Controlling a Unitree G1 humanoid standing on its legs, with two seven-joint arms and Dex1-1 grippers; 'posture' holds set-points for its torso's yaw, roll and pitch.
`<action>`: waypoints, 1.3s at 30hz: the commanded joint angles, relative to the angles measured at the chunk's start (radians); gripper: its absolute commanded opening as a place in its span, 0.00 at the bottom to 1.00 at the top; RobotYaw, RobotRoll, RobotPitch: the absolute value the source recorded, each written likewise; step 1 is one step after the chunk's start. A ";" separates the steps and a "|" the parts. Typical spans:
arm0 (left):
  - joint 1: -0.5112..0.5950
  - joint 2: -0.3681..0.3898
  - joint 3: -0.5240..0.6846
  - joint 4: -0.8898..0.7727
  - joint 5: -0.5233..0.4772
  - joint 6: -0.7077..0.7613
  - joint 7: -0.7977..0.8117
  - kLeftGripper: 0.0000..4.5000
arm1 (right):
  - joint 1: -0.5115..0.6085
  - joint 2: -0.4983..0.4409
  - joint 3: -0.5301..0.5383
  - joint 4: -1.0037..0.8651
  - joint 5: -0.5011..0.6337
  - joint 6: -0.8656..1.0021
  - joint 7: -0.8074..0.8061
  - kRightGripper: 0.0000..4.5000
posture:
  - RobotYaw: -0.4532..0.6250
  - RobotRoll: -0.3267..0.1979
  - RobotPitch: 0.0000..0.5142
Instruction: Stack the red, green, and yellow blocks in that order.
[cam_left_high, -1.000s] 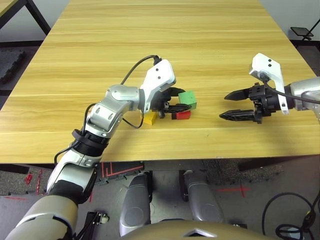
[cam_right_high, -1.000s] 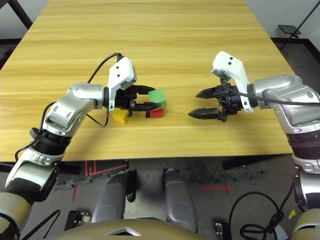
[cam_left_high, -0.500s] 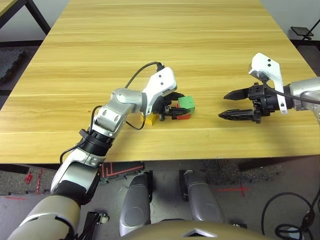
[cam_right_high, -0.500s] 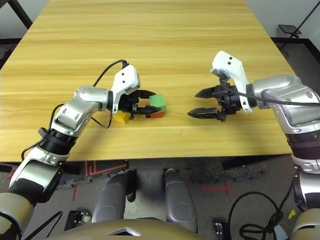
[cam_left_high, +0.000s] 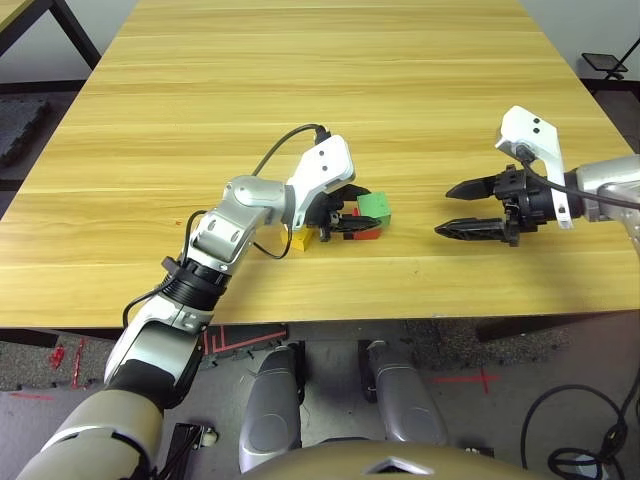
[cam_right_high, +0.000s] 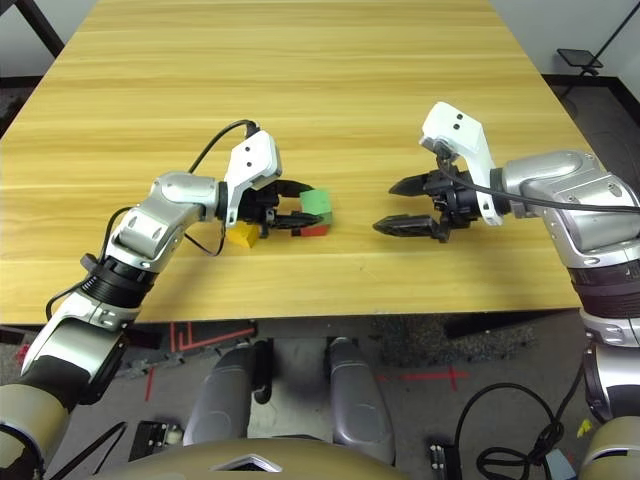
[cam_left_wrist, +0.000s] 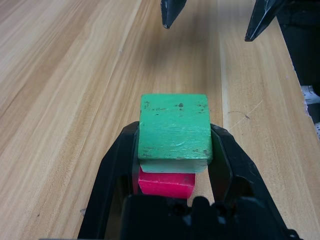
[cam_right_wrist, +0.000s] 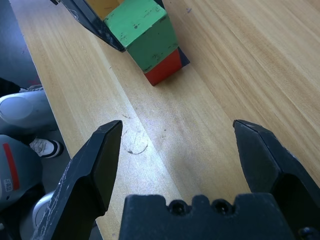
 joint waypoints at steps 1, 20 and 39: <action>0.001 0.009 -0.003 0.008 0.019 -0.009 -0.009 0.45 | -0.016 0.003 0.004 -0.002 0.005 0.003 0.002 1.00 | 0.64 0.65 0.34; -0.004 0.041 0.017 -0.050 0.005 0.033 -0.039 0.99 | -0.025 0.012 0.008 0.005 0.003 0.002 -0.001 1.00 | 0.65 0.65 0.34; 0.122 0.276 0.169 -0.151 -0.151 -0.059 -0.292 0.99 | -0.019 0.020 -0.004 0.005 0.006 -0.004 0.003 1.00 | 0.66 0.67 0.34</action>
